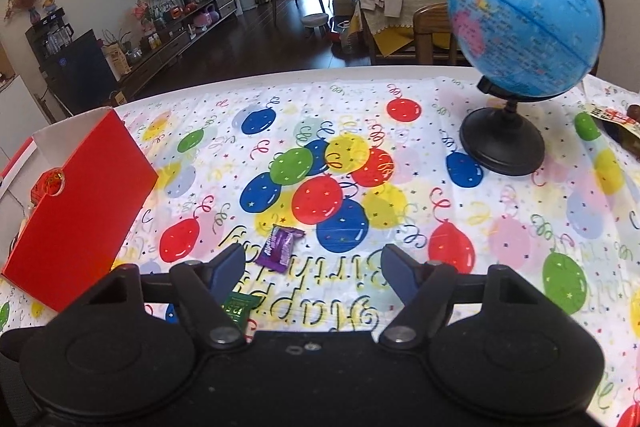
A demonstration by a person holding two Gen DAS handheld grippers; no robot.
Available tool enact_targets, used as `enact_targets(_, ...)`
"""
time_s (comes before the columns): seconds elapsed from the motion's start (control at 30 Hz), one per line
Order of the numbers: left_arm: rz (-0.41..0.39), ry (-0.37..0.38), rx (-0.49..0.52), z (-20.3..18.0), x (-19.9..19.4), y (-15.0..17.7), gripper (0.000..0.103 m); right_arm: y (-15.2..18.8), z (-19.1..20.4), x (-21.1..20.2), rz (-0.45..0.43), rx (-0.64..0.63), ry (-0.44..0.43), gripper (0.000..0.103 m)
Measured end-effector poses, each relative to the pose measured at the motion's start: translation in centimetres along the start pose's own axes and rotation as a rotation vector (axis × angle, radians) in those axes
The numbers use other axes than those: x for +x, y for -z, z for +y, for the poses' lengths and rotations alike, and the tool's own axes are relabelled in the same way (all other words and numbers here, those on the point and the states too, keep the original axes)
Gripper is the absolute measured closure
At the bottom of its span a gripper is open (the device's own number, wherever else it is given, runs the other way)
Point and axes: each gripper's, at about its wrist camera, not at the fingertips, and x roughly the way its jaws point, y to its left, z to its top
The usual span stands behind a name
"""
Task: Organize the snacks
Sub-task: 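Grasp the green cracker packet with the left tool while the right tool grasps the purple candy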
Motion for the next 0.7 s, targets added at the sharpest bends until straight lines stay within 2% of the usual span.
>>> enact_targets(0.17, -0.013, -0.031, -0.046, 2.2, -0.4, -0.2, 0.060, -0.3, 0.8, 1.5, 0.016, -0.007, -0.012, 0.031)
enact_targets(0.33, -0.040, -0.070, -0.071, 4.0, -1.1, -0.2, 0.060, -0.6, 1.7, 3.5, 0.049, -0.031, -0.015, 0.044)
enact_targets(0.4, -0.048, -0.087, -0.074, 4.3, -1.2, -0.2, 0.060, -0.6, 2.2, 4.4, 0.063, -0.039, -0.010, 0.052)
enact_targets(0.63, -0.048, -0.095, -0.082, 4.5, -1.2, 0.1, 0.060, -0.6, 3.3, 6.5, 0.084, -0.062, 0.042, 0.060)
enact_targets(0.7, -0.047, -0.094, -0.085, 4.5, -1.2, 0.0, 0.060, -0.7, 3.5, 6.6, 0.076, -0.068, 0.060, 0.067)
